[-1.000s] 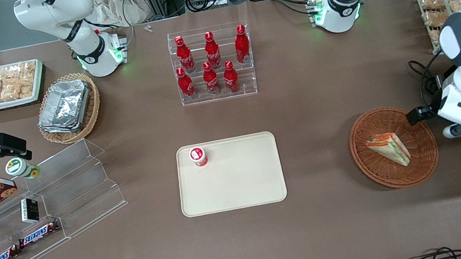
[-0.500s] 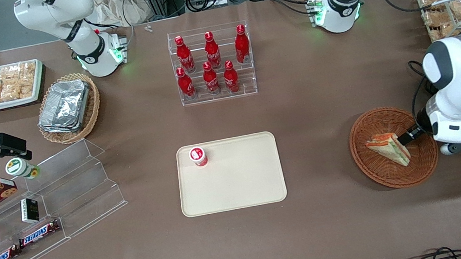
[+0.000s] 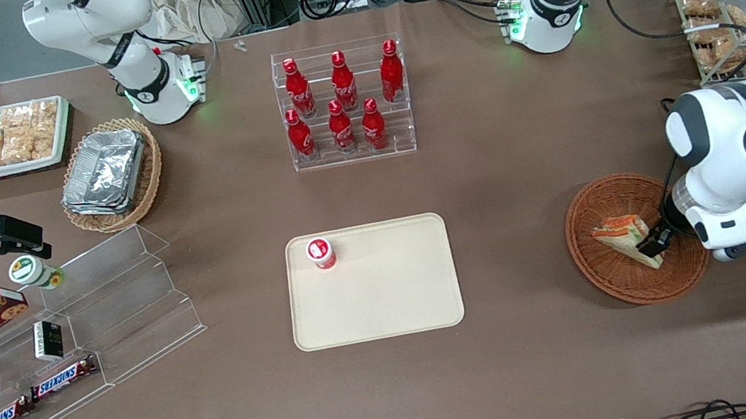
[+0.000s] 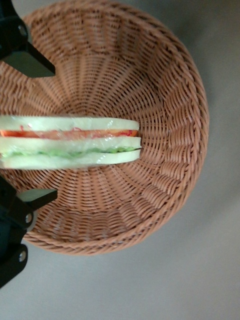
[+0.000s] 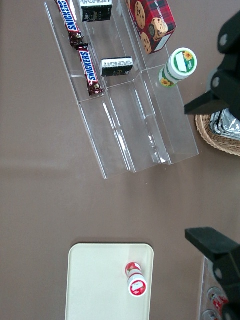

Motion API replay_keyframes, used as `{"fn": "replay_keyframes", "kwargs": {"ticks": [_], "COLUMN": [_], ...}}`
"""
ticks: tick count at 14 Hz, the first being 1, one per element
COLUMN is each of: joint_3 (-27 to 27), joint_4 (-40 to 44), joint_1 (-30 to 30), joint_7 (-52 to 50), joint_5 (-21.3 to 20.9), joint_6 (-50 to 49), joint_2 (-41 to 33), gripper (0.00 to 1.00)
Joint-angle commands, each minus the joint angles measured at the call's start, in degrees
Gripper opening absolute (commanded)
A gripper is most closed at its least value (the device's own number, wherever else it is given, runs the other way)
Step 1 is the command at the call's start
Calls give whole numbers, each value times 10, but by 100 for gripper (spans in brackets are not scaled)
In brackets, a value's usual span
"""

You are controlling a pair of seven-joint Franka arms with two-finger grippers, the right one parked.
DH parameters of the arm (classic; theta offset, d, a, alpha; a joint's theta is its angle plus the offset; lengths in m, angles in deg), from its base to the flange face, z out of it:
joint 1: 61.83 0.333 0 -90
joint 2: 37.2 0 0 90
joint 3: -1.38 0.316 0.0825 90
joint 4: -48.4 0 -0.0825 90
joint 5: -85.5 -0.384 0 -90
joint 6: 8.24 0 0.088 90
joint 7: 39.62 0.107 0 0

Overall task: Place sandwich from basket to tray
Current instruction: 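Close the left gripper on the wrapped sandwich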

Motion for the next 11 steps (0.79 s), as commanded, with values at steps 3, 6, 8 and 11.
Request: {"fn": "replay_keyframes", "kwargs": {"ticks": [3,6,8,11], "joint_3": [0,0,0,0], "joint_4": [-9,-49,-47,-48], "joint_1": [0,0,0,1], "joint_7": [-35,-35,-38,-39], "joint_5": [6,5,5,4], "joint_6": [44,100,102,105], "joint_2": [17,21,28,30], "gripper": [99,99,99,88]}}
